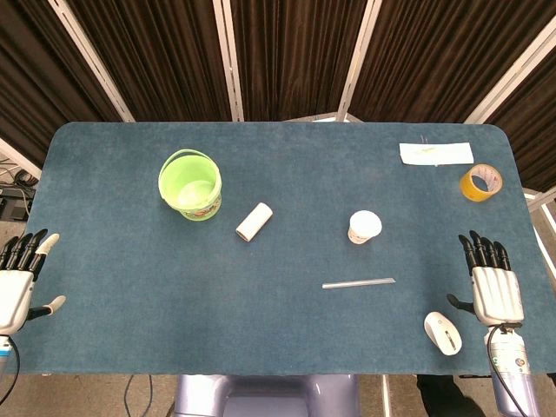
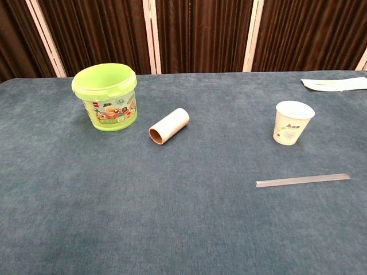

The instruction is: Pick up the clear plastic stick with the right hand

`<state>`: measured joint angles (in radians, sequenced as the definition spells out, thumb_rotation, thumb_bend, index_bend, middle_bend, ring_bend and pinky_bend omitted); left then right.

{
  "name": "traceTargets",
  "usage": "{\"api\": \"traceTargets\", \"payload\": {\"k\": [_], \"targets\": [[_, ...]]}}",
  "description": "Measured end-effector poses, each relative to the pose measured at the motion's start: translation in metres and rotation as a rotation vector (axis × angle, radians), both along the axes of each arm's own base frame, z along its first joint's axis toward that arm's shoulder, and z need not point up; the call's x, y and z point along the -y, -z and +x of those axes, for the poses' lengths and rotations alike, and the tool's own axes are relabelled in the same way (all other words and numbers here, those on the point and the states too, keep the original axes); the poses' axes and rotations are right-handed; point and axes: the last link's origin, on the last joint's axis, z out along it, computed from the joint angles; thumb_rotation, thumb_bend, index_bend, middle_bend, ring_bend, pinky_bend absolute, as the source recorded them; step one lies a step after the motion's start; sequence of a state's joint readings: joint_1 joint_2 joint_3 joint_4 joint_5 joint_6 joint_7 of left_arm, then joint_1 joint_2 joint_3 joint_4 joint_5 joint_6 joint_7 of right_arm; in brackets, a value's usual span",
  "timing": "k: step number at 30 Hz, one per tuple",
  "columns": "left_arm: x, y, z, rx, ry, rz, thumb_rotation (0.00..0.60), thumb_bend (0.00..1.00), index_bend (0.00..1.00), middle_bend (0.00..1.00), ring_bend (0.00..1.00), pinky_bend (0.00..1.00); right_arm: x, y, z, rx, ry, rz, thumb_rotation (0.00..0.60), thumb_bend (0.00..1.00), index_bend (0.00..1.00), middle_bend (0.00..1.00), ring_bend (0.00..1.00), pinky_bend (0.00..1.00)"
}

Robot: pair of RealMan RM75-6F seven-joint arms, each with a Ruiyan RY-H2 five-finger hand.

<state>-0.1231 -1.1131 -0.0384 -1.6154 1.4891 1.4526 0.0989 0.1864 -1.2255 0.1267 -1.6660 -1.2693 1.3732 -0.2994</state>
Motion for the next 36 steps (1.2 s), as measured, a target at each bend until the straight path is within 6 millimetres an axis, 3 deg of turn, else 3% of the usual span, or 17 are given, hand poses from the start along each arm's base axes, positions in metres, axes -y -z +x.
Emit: {"api": "traceTargets", "payload": {"k": [33,36], "targets": [[0.0006,0.0002,0.0002,-0.004,-0.002,0.004,0.600,0.12,0.00,0.00,0.00,0.00,0.0000,0.0022,0.0023,0.019,-0.006,0.013,0.600,0.12,0.00,0.00,0.00,0.00],[0.0009,0.0000,0.0000,-0.004,-0.001,0.005,0.600,0.12,0.00,0.00,0.00,0.00,-0.0001,0.0030,0.0050,0.023,-0.019,0.015,0.600,0.12,0.06,0.02,0.00,0.00]]}}
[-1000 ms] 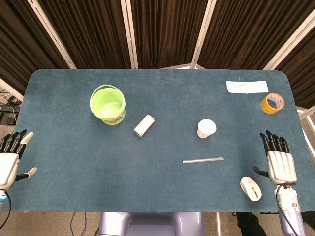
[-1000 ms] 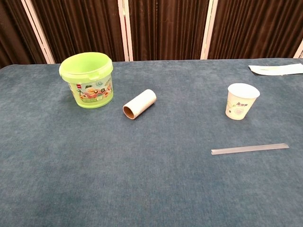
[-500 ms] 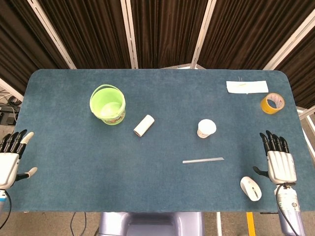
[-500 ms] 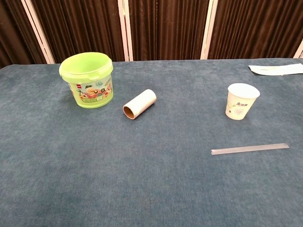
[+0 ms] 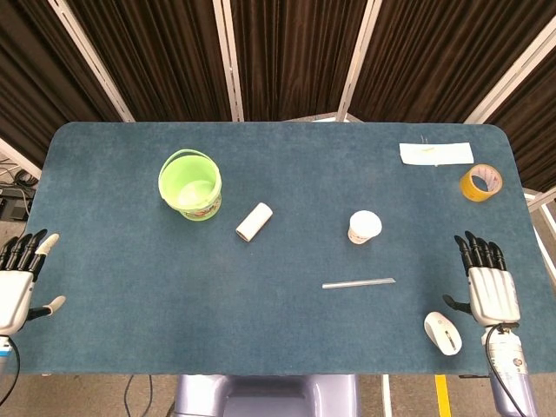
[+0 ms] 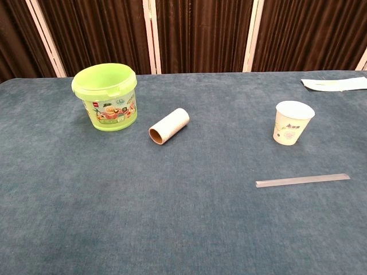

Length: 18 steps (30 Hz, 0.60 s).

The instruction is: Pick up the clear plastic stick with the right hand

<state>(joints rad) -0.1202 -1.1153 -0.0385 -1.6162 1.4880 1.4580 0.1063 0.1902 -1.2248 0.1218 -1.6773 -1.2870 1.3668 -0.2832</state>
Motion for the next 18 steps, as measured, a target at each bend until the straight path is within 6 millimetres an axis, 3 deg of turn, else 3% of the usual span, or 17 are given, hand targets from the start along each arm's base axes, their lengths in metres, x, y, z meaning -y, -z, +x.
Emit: {"api": "traceTargets", "payload": {"k": [5,7,18], "targets": [[0.000,0.000,0.000,0.000,0.002,0.000,0.600,0.12,0.00,0.00,0.00,0.00,-0.001,0.006,0.008,0.000,-0.050,0.011,0.600,0.12,0.33,0.19,0.00,0.00],[0.000,0.000,0.000,0.000,0.001,-0.001,0.600,0.12,0.00,0.00,0.00,0.00,-0.001,0.010,0.011,0.004,-0.054,0.020,0.600,0.12,0.38,0.21,0.00,0.00],[0.000,0.000,0.000,0.000,0.001,0.000,0.600,0.12,0.00,0.00,0.00,0.00,0.006,0.047,0.026,-0.013,-0.051,0.137,0.600,0.12,0.38,0.22,0.00,0.00]]}}
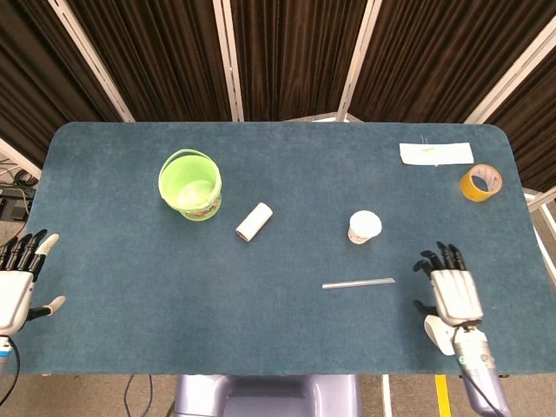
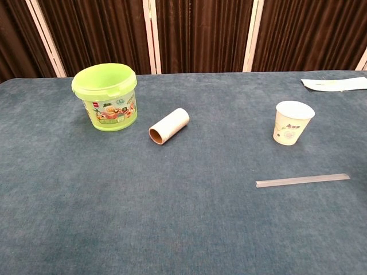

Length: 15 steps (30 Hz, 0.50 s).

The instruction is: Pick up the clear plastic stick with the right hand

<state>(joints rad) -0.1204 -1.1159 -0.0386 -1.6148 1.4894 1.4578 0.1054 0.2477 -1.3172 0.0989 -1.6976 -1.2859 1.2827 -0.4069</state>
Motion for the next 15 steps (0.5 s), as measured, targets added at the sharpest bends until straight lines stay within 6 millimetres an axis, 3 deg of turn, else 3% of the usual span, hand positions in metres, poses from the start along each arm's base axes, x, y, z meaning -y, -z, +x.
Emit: {"api": "traceTargets", "payload": {"k": [8,15], "targets": [[0.000,0.000,0.000,0.004,-0.001,-0.002,0.600,0.12,0.00,0.00,0.00,0.00,0.012,0.047,0.012,-0.041,0.014,0.111,0.600,0.19,0.45,0.21,0.00,0.00],[-0.001,0.000,0.000,0.006,-0.002,-0.003,0.600,0.12,0.00,0.00,0.00,0.00,0.023,0.069,0.015,-0.068,0.029,0.145,0.600,0.23,0.48,0.20,0.00,0.00]]}}
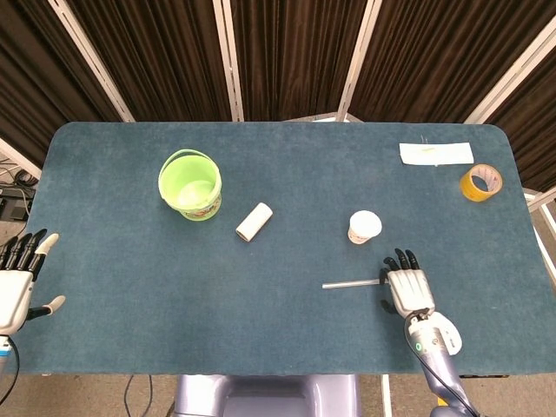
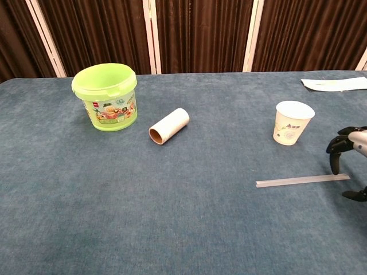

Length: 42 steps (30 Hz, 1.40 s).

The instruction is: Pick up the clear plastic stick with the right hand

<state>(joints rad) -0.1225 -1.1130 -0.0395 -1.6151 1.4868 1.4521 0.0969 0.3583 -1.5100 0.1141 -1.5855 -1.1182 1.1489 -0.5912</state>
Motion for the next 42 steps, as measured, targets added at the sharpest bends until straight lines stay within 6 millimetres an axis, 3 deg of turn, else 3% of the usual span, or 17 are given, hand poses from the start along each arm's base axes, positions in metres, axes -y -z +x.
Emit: {"api": "traceTargets", "payload": {"k": [11,18,27,42], "targets": [[-0.001,0.000,0.000,0.002,-0.003,0.000,0.600,0.12,0.00,0.00,0.00,0.00,0.016,0.014,0.007,0.016,0.018,-0.012,0.600,0.25,0.49,0.19,0.00,0.00],[-0.001,0.000,0.000,0.001,-0.002,0.000,0.600,0.13,0.00,0.00,0.00,0.00,0.017,0.015,0.010,0.016,0.015,-0.013,0.600,0.26,0.49,0.19,0.00,0.00],[-0.001,0.000,0.000,0.001,-0.002,0.000,0.600,0.12,0.00,0.00,0.00,0.00,0.019,0.024,0.013,0.028,0.025,0.004,0.600,0.36,0.50,0.19,0.00,0.00],[-0.001,0.000,0.000,0.002,-0.003,-0.001,0.600,0.12,0.00,0.00,0.00,0.00,0.024,0.033,0.013,0.026,0.056,0.027,0.600,0.38,0.50,0.17,0.00,0.00]]}}
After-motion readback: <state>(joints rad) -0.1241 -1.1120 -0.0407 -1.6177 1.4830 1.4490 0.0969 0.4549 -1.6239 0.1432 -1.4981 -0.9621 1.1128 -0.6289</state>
